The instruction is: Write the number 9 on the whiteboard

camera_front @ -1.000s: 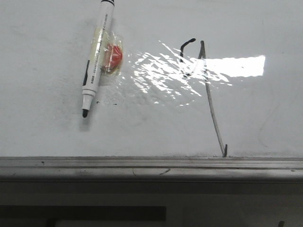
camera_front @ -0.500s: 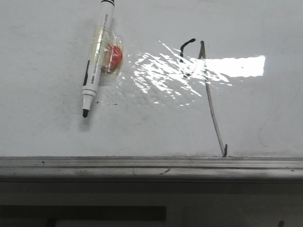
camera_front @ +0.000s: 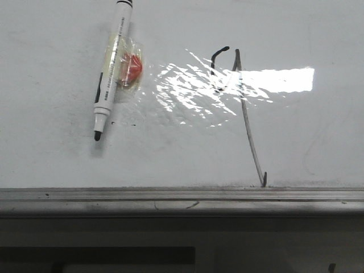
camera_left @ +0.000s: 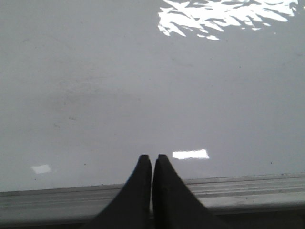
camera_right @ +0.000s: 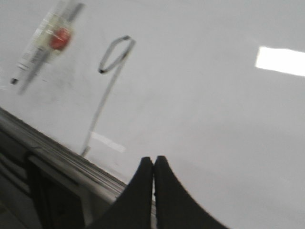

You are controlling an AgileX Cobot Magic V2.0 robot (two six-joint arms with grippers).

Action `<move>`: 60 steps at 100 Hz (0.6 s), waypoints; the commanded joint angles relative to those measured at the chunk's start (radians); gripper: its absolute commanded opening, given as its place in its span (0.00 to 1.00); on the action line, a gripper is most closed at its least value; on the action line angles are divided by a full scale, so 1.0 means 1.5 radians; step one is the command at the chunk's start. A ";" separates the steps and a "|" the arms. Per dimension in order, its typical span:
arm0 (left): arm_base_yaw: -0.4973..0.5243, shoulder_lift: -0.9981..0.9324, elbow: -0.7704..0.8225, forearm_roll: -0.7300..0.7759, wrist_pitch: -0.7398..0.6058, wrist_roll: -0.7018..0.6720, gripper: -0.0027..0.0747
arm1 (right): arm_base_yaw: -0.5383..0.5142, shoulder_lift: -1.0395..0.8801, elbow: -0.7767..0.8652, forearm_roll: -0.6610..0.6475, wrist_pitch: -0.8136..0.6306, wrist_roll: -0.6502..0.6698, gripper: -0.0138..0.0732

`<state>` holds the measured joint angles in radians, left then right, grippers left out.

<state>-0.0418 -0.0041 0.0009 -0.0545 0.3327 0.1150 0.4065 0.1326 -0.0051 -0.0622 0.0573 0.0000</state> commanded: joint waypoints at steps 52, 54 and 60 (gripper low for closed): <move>0.000 -0.019 0.012 -0.001 -0.032 -0.006 0.01 | -0.137 -0.105 0.030 -0.057 0.171 0.030 0.09; 0.000 -0.019 0.012 -0.001 -0.032 -0.006 0.01 | -0.137 -0.105 0.030 -0.057 0.171 0.030 0.09; 0.000 -0.019 0.012 -0.001 -0.032 -0.006 0.01 | -0.137 -0.105 0.030 -0.057 0.171 0.030 0.09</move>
<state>-0.0418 -0.0041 0.0009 -0.0545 0.3344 0.1150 0.2119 -0.0114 0.0112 -0.1330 0.3263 0.0452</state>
